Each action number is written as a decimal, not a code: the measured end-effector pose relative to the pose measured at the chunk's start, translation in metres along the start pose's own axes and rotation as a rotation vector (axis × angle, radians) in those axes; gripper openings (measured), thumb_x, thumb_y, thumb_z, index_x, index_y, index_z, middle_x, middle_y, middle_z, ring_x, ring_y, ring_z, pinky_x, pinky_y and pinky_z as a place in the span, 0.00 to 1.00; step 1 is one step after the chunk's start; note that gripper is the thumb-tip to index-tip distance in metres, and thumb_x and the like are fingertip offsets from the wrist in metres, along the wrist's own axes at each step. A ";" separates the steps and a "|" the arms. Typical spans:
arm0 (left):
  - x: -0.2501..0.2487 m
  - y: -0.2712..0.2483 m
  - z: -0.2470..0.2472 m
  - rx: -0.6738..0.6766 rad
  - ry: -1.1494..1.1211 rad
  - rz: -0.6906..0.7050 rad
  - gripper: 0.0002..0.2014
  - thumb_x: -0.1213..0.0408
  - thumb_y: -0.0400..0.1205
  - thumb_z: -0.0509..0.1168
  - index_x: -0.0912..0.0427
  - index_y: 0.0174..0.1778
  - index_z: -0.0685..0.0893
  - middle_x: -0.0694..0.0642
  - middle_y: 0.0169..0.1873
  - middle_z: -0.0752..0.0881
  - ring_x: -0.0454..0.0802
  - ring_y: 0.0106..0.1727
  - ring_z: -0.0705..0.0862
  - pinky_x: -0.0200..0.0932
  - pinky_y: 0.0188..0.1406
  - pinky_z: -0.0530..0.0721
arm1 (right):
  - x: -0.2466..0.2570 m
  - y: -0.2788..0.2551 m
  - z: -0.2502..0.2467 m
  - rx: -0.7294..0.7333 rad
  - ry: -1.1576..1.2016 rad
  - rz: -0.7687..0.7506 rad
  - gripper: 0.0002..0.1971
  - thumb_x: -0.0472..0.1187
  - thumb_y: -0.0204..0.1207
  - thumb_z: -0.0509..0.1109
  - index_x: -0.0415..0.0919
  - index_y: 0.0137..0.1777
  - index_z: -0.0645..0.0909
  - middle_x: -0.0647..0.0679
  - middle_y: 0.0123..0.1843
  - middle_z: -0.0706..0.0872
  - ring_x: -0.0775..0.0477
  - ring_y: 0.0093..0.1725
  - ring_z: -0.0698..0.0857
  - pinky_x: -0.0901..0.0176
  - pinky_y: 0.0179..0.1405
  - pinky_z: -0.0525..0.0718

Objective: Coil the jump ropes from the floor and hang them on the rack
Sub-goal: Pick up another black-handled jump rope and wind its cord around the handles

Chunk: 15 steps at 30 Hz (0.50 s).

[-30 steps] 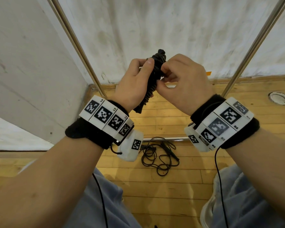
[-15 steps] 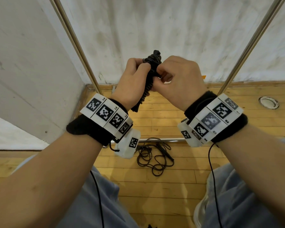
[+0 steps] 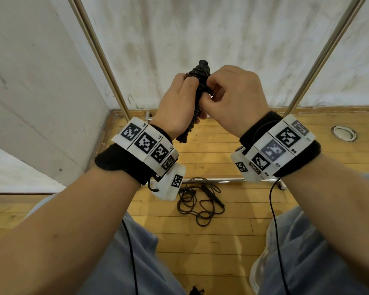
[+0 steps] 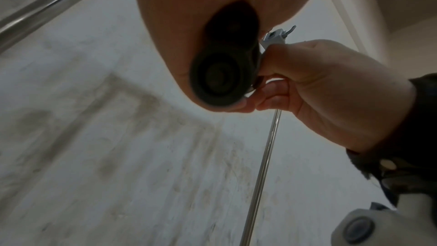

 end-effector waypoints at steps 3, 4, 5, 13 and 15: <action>-0.005 -0.001 -0.002 -0.052 -0.045 0.031 0.11 0.64 0.87 0.50 0.66 0.56 0.74 0.48 0.36 0.77 0.38 0.24 0.80 0.41 0.24 0.82 | 0.001 0.001 -0.003 -0.047 0.024 -0.001 0.08 0.38 0.68 0.66 0.34 0.40 0.84 0.44 0.37 0.82 0.48 0.33 0.78 0.57 0.36 0.77; -0.007 -0.001 -0.002 -0.062 -0.059 0.040 0.10 0.64 0.87 0.50 0.63 0.57 0.74 0.48 0.37 0.77 0.38 0.24 0.80 0.41 0.25 0.82 | 0.002 0.000 -0.003 -0.059 0.040 0.000 0.08 0.37 0.69 0.66 0.34 0.41 0.84 0.43 0.39 0.83 0.47 0.34 0.79 0.57 0.37 0.79; -0.007 -0.002 -0.002 -0.071 -0.075 0.046 0.09 0.63 0.86 0.51 0.60 0.56 0.73 0.48 0.37 0.78 0.38 0.26 0.79 0.41 0.27 0.81 | 0.002 -0.001 -0.003 -0.067 0.063 0.003 0.08 0.36 0.70 0.66 0.33 0.43 0.85 0.42 0.41 0.83 0.47 0.36 0.80 0.57 0.38 0.80; -0.012 -0.006 -0.001 -0.071 0.052 0.253 0.12 0.61 0.83 0.49 0.51 0.62 0.66 0.49 0.47 0.81 0.34 0.38 0.80 0.31 0.39 0.77 | -0.025 0.002 0.007 0.042 0.568 0.402 0.14 0.41 0.74 0.71 0.29 0.36 0.87 0.38 0.41 0.85 0.40 0.41 0.87 0.45 0.49 0.86; -0.011 -0.007 0.001 -0.053 0.114 0.300 0.11 0.61 0.82 0.49 0.46 0.60 0.66 0.48 0.50 0.80 0.39 0.43 0.79 0.38 0.46 0.79 | -0.029 -0.001 0.010 0.065 0.650 0.480 0.12 0.40 0.76 0.72 0.31 0.36 0.88 0.39 0.39 0.87 0.40 0.37 0.87 0.42 0.48 0.88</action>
Point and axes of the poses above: each hand's wrist, its own y-axis towards the middle knuckle, its own z-axis out of the palm, x = y × z, the point moved 7 cm from there along y, towards the middle knuckle
